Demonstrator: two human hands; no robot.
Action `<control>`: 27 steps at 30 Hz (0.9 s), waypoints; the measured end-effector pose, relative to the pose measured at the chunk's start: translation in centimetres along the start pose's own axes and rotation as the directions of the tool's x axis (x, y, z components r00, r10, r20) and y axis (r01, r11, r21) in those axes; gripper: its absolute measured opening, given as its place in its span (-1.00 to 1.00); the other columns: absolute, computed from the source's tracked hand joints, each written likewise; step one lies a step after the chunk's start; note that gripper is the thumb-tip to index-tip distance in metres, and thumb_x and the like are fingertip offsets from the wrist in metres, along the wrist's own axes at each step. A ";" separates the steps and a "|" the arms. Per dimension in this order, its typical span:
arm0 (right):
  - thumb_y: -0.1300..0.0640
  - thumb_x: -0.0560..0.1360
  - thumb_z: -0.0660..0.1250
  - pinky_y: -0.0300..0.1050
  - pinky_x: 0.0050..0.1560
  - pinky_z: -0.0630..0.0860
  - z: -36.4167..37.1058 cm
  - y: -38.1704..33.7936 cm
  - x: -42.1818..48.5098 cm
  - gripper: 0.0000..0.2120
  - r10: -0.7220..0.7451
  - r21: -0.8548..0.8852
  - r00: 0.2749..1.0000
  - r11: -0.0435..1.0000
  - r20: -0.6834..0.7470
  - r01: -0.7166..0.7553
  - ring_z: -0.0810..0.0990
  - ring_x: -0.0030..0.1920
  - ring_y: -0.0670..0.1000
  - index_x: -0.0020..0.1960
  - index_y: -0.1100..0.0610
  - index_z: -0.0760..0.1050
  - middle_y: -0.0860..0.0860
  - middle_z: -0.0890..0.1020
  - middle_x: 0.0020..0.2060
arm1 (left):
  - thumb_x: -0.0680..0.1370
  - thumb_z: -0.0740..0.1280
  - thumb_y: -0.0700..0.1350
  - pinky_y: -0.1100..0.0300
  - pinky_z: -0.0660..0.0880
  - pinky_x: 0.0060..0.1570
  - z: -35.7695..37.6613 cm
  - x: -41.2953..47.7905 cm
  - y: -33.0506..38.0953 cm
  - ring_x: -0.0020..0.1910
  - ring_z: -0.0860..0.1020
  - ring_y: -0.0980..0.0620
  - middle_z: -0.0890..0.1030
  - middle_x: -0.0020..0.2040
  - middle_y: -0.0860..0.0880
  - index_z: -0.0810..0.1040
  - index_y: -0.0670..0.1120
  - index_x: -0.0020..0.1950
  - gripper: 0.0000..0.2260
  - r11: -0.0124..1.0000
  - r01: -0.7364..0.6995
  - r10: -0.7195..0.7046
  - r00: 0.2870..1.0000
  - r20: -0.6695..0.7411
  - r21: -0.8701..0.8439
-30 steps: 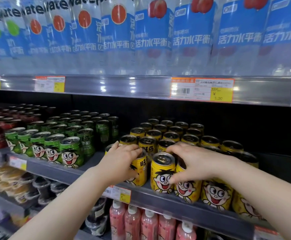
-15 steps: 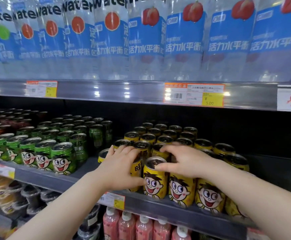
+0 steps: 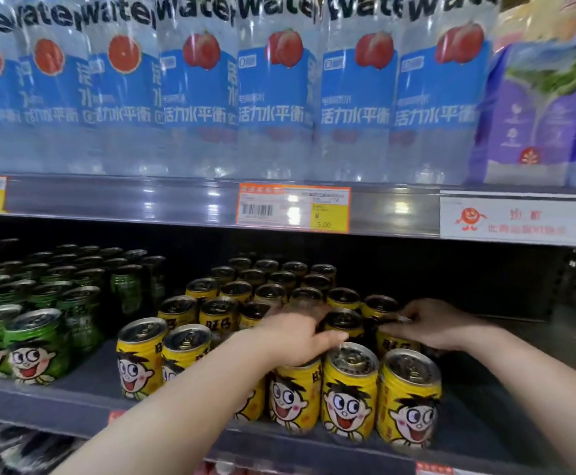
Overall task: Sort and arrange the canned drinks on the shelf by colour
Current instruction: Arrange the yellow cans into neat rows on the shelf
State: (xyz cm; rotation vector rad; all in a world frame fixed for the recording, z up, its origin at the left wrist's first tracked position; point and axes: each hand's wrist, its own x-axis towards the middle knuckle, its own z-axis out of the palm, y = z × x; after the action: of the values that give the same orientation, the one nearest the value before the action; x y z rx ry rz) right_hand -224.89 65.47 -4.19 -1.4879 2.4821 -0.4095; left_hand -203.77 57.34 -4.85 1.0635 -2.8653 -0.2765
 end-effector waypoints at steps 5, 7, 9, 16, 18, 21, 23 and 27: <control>-0.32 0.38 0.30 -0.16 -0.22 0.43 0.6 -0.9 0.3 -0.55 -0.059 -0.043 0.998 0.997 -0.035 0.057 0.51 -0.13 -0.04 0.02 0.03 0.42 -0.05 0.51 -0.11 | 0.57 0.00 0.25 -0.10 -0.02 0.47 0.7 1.2 -0.5 0.52 0.01 0.02 0.04 0.54 0.13 0.10 0.19 0.49 -0.51 0.998 -0.038 0.042 0.996 0.074 -0.048; -0.31 0.40 0.29 -0.19 -0.27 0.39 0.8 -1.5 0.1 -0.56 -0.092 -0.043 0.995 0.995 -0.051 0.089 0.49 -0.13 -0.04 0.03 0.02 0.36 -0.07 0.48 -0.14 | 0.58 0.01 0.24 -0.09 0.02 0.47 0.8 1.2 -0.5 0.51 0.06 0.03 0.10 0.53 0.13 0.16 0.18 0.48 -0.53 0.997 -0.044 0.047 0.997 0.054 -0.057; -0.30 0.41 0.27 -0.22 -0.31 0.35 0.7 -1.7 -0.1 -0.60 -0.109 -0.038 0.993 0.993 -0.035 0.107 0.47 -0.15 -0.07 0.00 0.00 0.33 -0.10 0.46 -0.17 | 0.58 0.04 0.22 -0.05 0.08 0.46 0.7 1.1 -0.4 0.50 0.12 0.03 0.16 0.52 0.11 0.21 0.16 0.46 -0.54 0.996 -0.049 0.050 0.999 0.017 -0.069; -0.31 0.41 0.26 -0.12 0.04 0.46 -0.4 -3.2 0.4 -0.51 -0.268 -0.212 0.957 0.947 -0.106 0.242 0.49 0.13 -0.01 0.23 -0.08 0.41 -0.05 0.50 0.17 | 0.59 0.07 0.18 -0.04 0.15 0.43 0.7 1.1 -0.5 0.45 0.22 0.03 0.26 0.48 0.08 0.31 0.12 0.41 -0.59 0.994 -0.047 0.047 0.999 -0.011 -0.100; -0.21 0.41 0.35 -0.12 0.18 0.42 0.3 -4.2 1.0 -0.45 -0.335 -0.137 0.942 0.933 0.005 0.333 0.43 0.24 -0.02 0.34 -0.09 0.34 -0.06 0.43 0.29 | 0.59 0.07 0.17 -0.07 0.14 0.43 0.7 1.2 -0.7 0.45 0.23 0.01 0.27 0.48 0.06 0.30 0.12 0.42 -0.59 0.994 -0.048 0.048 0.999 -0.002 -0.098; -0.10 0.39 0.40 -0.09 0.20 0.44 1.6 -4.8 2.0 -0.47 -0.365 -0.078 0.921 0.923 0.134 0.377 0.47 0.18 -0.03 0.32 -0.11 0.34 -0.04 0.47 0.26 | 0.60 0.10 0.12 -0.02 0.22 0.40 0.7 1.0 -0.5 0.40 0.30 -0.03 0.34 0.44 -0.01 0.28 0.11 0.43 -0.60 0.989 -0.021 0.018 1.000 -0.023 -0.147; -0.08 0.37 0.42 -0.10 0.17 0.47 1.7 -4.5 2.5 -0.48 -0.384 -0.030 0.912 0.920 0.141 0.392 0.49 0.10 -0.06 0.29 -0.10 0.37 -0.06 0.51 0.19 | 0.60 0.12 0.10 0.03 0.33 0.32 0.6 0.8 -0.5 0.32 0.39 -0.06 0.41 0.36 -0.05 0.32 0.09 0.40 -0.63 0.981 0.022 -0.041 0.994 -0.098 -0.193; -0.12 0.33 0.45 -0.07 0.18 0.49 1.3 -4.1 3.2 -0.46 -0.405 0.011 0.891 0.911 0.207 0.411 0.51 0.09 -0.08 0.26 -0.12 0.39 -0.10 0.51 0.16 | 0.58 0.08 0.16 -0.04 0.25 0.37 0.0 0.0 -1.5 0.33 0.38 -0.09 0.42 0.37 -0.05 0.38 0.09 0.35 -0.63 0.988 0.139 -0.149 0.973 -0.178 -0.071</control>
State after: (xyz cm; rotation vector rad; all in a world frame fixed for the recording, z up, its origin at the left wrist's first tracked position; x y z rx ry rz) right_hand -222.58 60.67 -4.15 -1.9628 2.0210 -0.2643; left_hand -202.83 56.22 -5.08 1.2196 -2.6080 -0.2552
